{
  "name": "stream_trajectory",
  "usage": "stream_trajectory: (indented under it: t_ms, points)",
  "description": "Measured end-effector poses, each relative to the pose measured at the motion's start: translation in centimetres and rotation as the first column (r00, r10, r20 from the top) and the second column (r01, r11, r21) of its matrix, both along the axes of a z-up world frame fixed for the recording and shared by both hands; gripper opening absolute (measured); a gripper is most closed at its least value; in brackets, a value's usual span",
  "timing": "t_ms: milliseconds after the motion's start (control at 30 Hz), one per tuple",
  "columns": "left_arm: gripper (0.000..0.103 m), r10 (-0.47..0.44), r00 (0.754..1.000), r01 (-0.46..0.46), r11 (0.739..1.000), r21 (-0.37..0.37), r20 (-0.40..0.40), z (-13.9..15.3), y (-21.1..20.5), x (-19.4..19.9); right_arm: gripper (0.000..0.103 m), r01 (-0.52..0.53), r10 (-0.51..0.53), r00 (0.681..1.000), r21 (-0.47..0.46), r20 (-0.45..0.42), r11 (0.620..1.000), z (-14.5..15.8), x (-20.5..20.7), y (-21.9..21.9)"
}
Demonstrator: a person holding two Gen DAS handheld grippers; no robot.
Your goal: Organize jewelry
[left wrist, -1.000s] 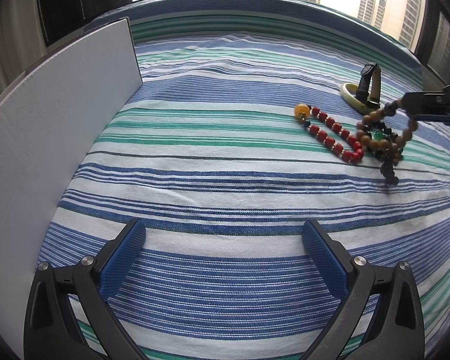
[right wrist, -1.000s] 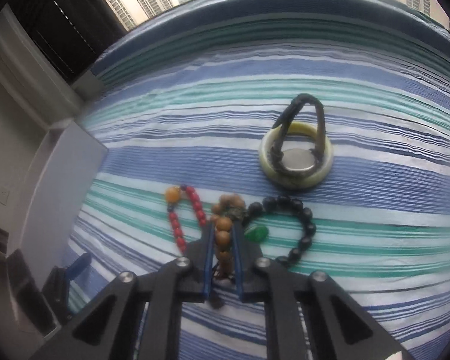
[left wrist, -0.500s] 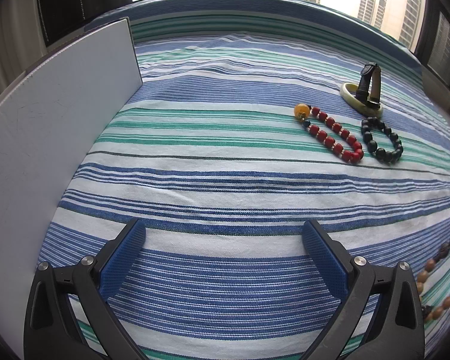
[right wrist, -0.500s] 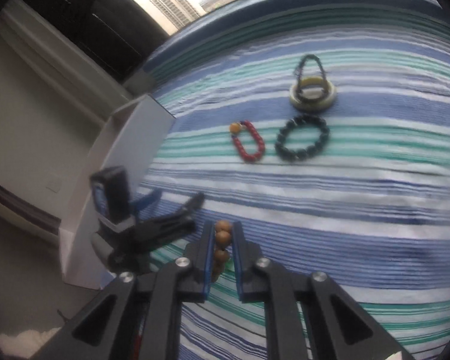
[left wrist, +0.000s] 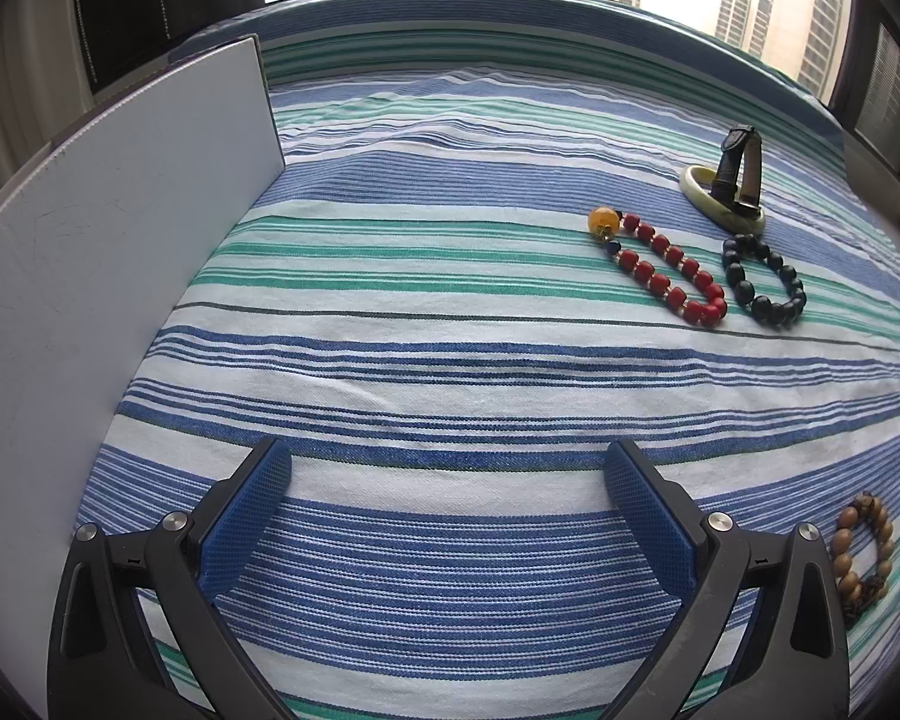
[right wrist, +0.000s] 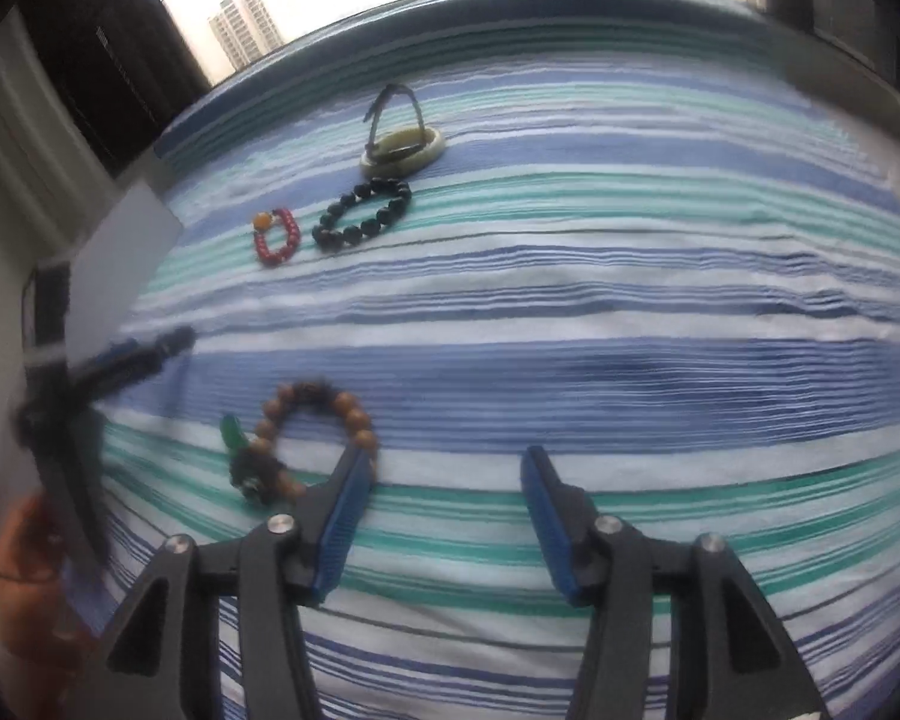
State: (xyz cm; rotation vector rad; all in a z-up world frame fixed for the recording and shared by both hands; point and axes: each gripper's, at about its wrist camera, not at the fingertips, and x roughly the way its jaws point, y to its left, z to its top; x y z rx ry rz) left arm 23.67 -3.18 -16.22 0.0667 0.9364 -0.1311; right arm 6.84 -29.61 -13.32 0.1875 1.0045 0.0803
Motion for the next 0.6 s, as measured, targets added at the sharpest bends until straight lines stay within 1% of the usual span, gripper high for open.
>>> stream_trajectory:
  t_ms: [67,100,133,200,333,367,400,433,500,533,567,600]
  points:
    - [0.103,0.000,1.000,0.000,1.000,0.000,0.000,0.0,0.0,0.0,0.055,-0.122,0.122,0.991,0.006,0.057,0.993,1.0,-1.2,2.5]
    - [0.103,0.000,1.000,0.000,1.000,0.000,0.000,0.0,0.0,0.0,0.055,-0.162,0.162,0.984,-0.008,0.076,0.987,1.3,-1.4,3.7]
    - [0.103,0.000,1.000,0.000,1.000,0.000,0.000,0.0,0.0,0.0,0.056,-0.188,0.189,0.978,-0.026,0.083,0.982,1.5,-1.2,4.6]
    - [0.103,0.000,1.000,0.000,1.000,0.000,0.000,0.0,0.0,0.0,0.056,-0.230,0.232,0.970,-0.037,0.064,0.972,1.0,0.0,6.1]
    - [0.103,0.000,1.000,0.000,1.000,-0.001,0.001,0.0,0.0,0.0,0.055,-0.279,0.282,0.958,-0.056,0.044,0.959,-0.1,2.2,7.5]
    - [0.103,0.000,1.000,0.000,1.000,-0.001,0.001,0.0,0.0,0.0,0.051,-0.288,0.291,0.956,-0.062,0.042,0.956,-0.2,2.6,7.6]
    - [0.103,0.000,1.000,0.000,1.000,-0.001,0.001,0.0,0.0,0.0,0.043,-0.300,0.303,0.952,-0.066,0.032,0.952,-0.5,3.1,8.1]
    - [0.103,0.000,1.000,0.000,1.000,-0.001,0.001,0.0,0.0,0.0,0.019,-0.303,0.304,0.952,-0.066,0.018,0.951,-0.6,3.5,8.0]
    - [0.103,0.000,1.000,0.000,1.000,-0.001,0.001,0.0,0.0,0.0,0.016,-0.289,0.291,0.956,-0.043,0.039,0.956,0.2,3.7,7.6]
    - [0.103,0.000,1.000,0.000,1.000,-0.001,0.002,0.0,0.0,0.0,0.015,-0.286,0.288,0.956,-0.048,0.051,0.957,0.9,3.6,7.5]
    - [0.103,0.000,1.000,0.000,1.000,-0.001,0.002,0.0,0.0,0.0,0.015,-0.276,0.278,0.958,-0.034,0.066,0.961,1.6,3.5,7.2]
    - [0.103,0.000,1.000,0.000,1.000,-0.001,0.002,0.0,0.0,0.0,0.015,-0.264,0.262,0.962,0.007,0.080,0.965,2.3,3.7,6.8]
